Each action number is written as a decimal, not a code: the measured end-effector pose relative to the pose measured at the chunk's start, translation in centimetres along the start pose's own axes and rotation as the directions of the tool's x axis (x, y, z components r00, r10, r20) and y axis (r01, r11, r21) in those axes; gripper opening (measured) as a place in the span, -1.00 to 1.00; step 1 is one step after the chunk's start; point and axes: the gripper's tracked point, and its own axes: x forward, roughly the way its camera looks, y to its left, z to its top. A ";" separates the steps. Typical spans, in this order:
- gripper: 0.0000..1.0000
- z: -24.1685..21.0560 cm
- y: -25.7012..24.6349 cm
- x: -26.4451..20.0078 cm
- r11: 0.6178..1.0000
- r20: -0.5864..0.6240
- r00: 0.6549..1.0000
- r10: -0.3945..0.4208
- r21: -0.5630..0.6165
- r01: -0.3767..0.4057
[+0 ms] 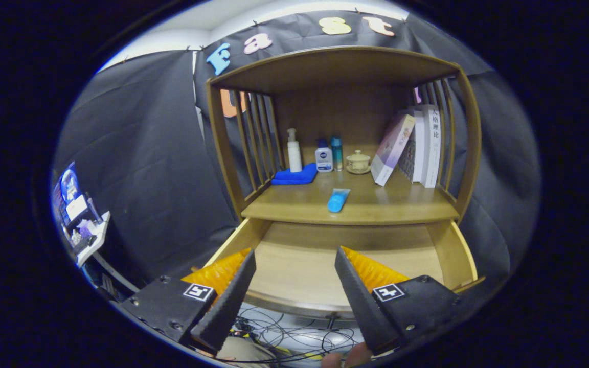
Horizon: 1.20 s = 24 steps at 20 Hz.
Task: Pull open the drawer, take out the items inside it, and place them on the countertop above the cabinet.
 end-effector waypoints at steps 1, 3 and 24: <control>0.96 -0.6 -0.1 -0.4 1.000 0.023 1.000 -0.004 -0.004 0.004; 0.96 -1.6 -0.8 -1.1 0.999 0.077 0.997 -0.029 -0.011 0.030; 0.96 -15.1 -6.0 2.7 0.971 0.132 0.963 -0.237 0.016 0.237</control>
